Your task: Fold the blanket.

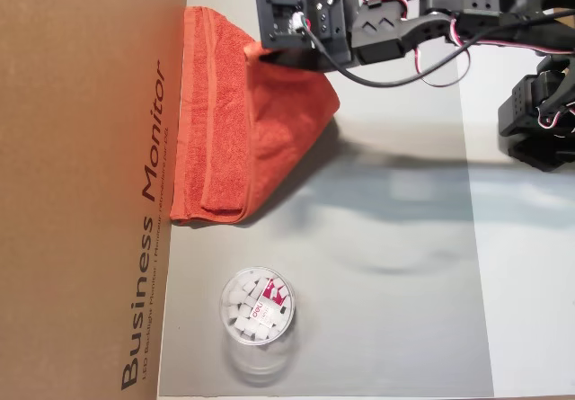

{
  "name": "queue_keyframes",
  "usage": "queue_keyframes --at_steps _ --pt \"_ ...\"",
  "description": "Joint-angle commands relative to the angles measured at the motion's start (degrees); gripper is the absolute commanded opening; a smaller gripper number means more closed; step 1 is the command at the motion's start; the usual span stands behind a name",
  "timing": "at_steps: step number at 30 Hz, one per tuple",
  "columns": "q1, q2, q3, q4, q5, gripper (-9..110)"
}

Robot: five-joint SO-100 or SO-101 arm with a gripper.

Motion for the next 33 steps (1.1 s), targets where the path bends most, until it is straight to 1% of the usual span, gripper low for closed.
queue_keyframes --at_steps 1,12,20,22,28,33 --pt "1.7 -2.6 -8.6 -0.9 0.5 0" --pt "6.5 -20.0 -30.6 -0.9 4.3 0" --pt "10.7 -31.8 -43.8 -1.1 10.4 0" --pt "12.0 -34.6 -45.6 -3.2 12.0 0" --pt "15.6 -41.4 -46.3 -14.7 15.9 0" --pt "17.8 -46.2 -46.8 -19.2 19.6 0"
